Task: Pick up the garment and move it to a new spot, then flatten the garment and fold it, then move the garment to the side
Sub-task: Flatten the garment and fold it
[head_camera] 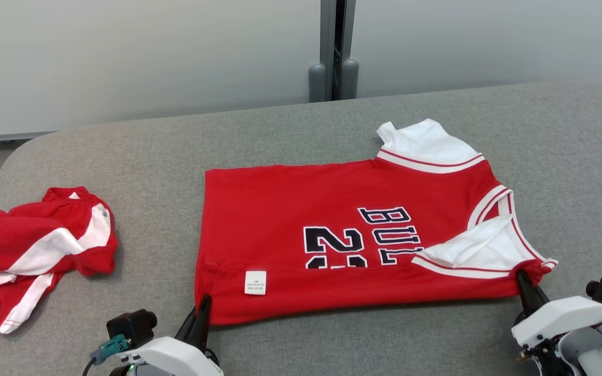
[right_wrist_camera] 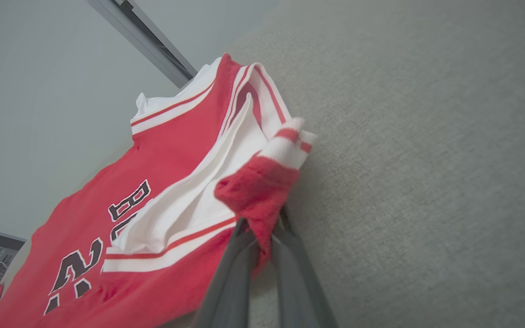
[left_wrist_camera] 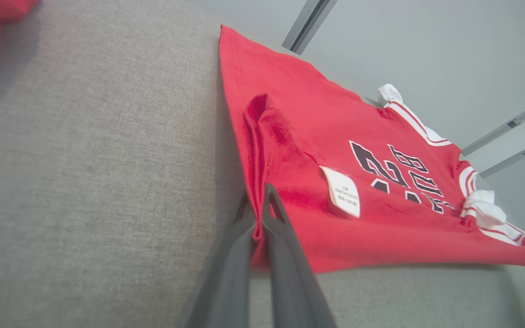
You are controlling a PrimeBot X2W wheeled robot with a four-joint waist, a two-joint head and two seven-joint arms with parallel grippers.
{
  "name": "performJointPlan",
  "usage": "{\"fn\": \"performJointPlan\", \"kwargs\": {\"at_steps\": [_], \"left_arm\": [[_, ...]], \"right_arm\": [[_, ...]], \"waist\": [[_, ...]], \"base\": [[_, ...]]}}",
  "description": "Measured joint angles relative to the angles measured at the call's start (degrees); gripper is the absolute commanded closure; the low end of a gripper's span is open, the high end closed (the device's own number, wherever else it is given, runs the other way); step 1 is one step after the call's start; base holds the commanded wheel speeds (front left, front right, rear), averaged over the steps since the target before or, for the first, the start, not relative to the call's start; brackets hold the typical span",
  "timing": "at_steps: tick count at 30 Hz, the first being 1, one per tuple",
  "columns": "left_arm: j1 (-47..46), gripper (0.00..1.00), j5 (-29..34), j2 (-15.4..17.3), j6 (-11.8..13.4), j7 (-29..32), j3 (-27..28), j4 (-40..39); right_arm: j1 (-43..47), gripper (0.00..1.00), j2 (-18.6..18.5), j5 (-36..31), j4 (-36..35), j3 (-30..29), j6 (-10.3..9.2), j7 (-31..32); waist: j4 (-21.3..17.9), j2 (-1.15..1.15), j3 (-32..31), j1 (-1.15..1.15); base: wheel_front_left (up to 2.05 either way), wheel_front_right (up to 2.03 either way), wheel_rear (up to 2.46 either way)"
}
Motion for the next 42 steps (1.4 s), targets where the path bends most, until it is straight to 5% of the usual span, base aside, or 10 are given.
{"fn": "performJointPlan", "kwargs": {"at_steps": [28, 29, 30, 31, 32, 33, 34, 35, 42], "left_arm": [[17.4, 1.00, 2.1, 5.7, 7.4, 4.1, -3.4, -18.1], [17.7, 1.00, 2.1, 5.8, 7.5, 4.1, -3.4, -18.5], [18.0, 1.00, 2.1, 5.8, 7.8, 4.1, -3.3, -18.8], [18.2, 1.00, 2.1, 5.9, 8.0, 4.1, -3.3, -19.0], [18.2, 1.00, 2.0, 6.0, 8.3, 4.2, -3.3, -19.3], [18.2, 0.75, 1.9, 6.0, 8.6, 4.5, -3.3, -19.5], [18.3, 0.21, 2.0, 6.1, 9.1, 4.7, -3.4, -19.6], [18.4, 0.00, 2.0, 6.2, 9.6, 4.9, -3.4, -19.7], [19.8, 0.00, 2.1, 7.4, 11.9, 5.7, -2.8, -21.3]], "right_arm": [[16.4, 1.00, 2.4, -4.9, -9.0, -8.0, 0.01, 7.5], [16.4, 0.76, 2.7, -5.3, -9.4, -8.6, 0.01, 7.8], [16.4, 0.23, 3.1, -5.7, -9.7, -9.2, 0.01, 8.3], [16.5, 0.00, 3.4, -6.2, -10.0, -9.9, 0.00, 8.5], [16.7, 0.00, 3.6, -6.7, -10.2, -10.8, 0.00, 8.8], [16.9, 0.00, 3.9, -7.3, -10.3, -11.8, -0.01, 8.9], [17.3, 0.00, 4.0, -8.0, -10.6, -12.5, -0.01, 9.4], [17.5, 0.00, 4.3, -8.7, -10.9, -13.6, -0.01, 9.5], [17.5, 0.00, 5.1, -14.7, -12.5, -22.3, -0.01, 9.7]], "waist": [[0.3, 0.00, -3.8, 0.00], [0.3, 0.00, -3.8, 0.00], [0.2, 0.00, -3.8, 0.00], [0.2, 0.00, -3.8, 0.00], [0.1, 0.00, -3.9, 0.00], [0.0, 0.00, -3.9, 0.00], [0.0, 0.00, -3.9, 0.00], [0.0, 0.00, -3.9, 0.00], [0.1, 0.00, -3.9, 0.00]], "base": [[0.00, 0.00, 0.00], [0.00, 0.00, 0.00], [0.00, 0.00, 0.00], [0.00, 0.00, 0.00], [0.00, 0.00, 0.00], [0.00, 0.00, 0.00], [0.00, 0.00, 0.00], [0.00, 0.00, 0.00], [0.00, 0.00, 0.00]]}}
